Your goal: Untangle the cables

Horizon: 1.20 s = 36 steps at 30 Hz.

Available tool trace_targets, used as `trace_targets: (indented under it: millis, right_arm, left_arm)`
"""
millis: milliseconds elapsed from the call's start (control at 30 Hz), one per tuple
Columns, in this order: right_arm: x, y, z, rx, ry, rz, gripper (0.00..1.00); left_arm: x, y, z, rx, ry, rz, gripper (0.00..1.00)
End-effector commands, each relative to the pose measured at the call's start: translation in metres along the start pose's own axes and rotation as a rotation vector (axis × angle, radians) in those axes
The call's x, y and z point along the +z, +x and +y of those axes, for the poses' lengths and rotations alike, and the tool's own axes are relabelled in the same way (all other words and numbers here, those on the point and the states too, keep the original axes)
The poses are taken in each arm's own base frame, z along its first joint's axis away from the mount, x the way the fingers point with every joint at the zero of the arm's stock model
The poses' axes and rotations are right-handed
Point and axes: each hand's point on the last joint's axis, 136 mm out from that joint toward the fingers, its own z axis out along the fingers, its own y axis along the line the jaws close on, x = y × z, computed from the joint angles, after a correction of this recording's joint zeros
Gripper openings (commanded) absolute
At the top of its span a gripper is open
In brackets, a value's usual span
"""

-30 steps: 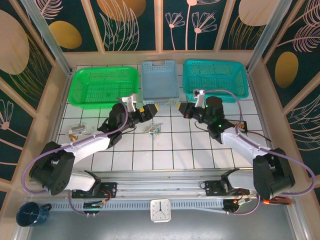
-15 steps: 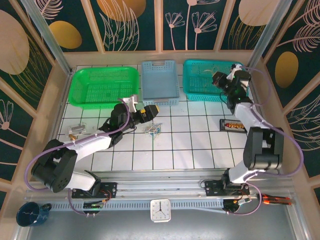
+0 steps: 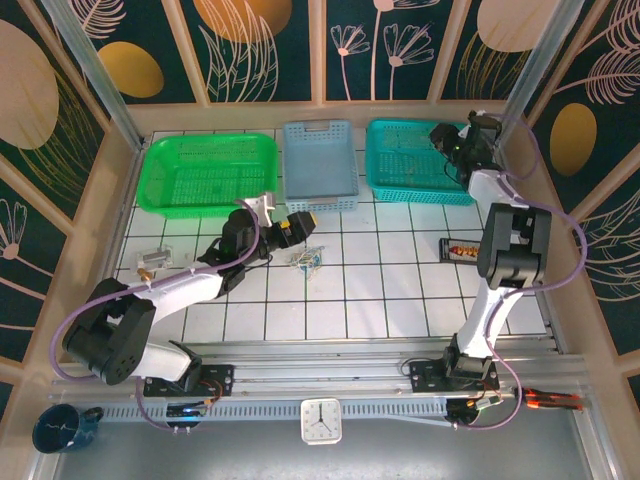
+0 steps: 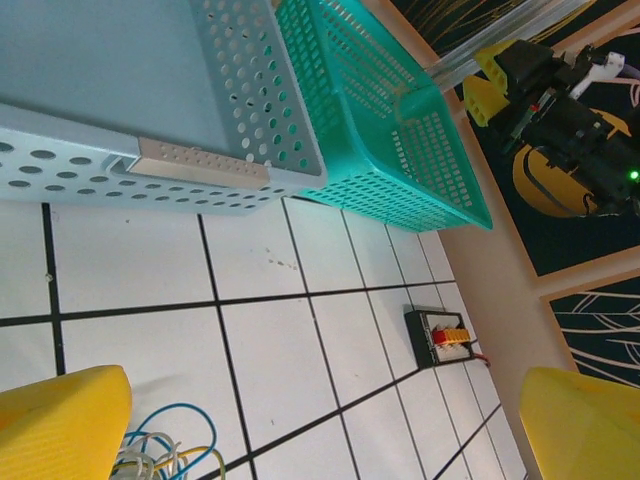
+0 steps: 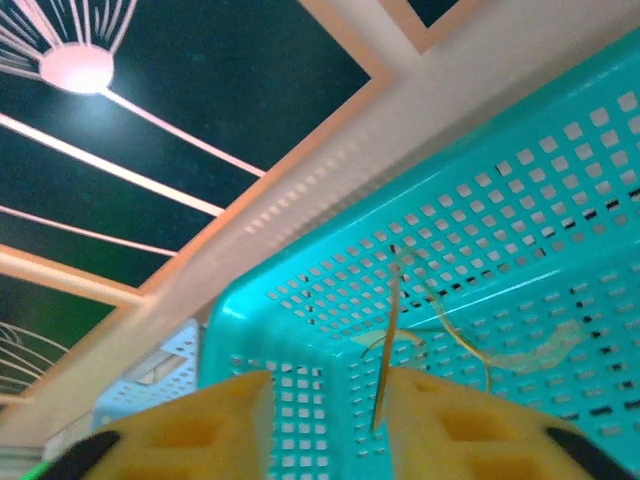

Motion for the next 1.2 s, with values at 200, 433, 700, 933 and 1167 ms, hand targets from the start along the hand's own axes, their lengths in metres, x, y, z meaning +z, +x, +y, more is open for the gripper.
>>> trace_targets:
  millis: [200, 433, 700, 933, 1167]
  right_arm:
    - [-0.030, 0.006, 0.027, -0.010, -0.102, -0.011, 0.43]
    - [-0.068, 0.061, 0.067, -0.056, -0.182, 0.034, 0.43]
    - [-0.105, 0.158, 0.115, -0.149, -0.224, 0.169, 0.43]
    - [-0.127, 0.229, 0.134, -0.169, -0.240, 0.286, 0.43]
    - [-0.142, 0.280, 0.148, -0.183, -0.243, 0.367, 0.44]
  left_arm:
    - [0.001, 0.004, 0.015, 0.020, -0.046, -0.008, 0.99]
    - [0.009, 0.008, 0.028, 0.021, -0.081, 0.012, 0.99]
    - [0.000, 0.007, 0.044, 0.012, -0.130, -0.002, 0.99]
    - [-0.015, 0.012, 0.062, -0.016, -0.191, -0.020, 0.99]
    - [-0.019, 0.024, 0.075, -0.016, -0.244, 0.034, 0.99]
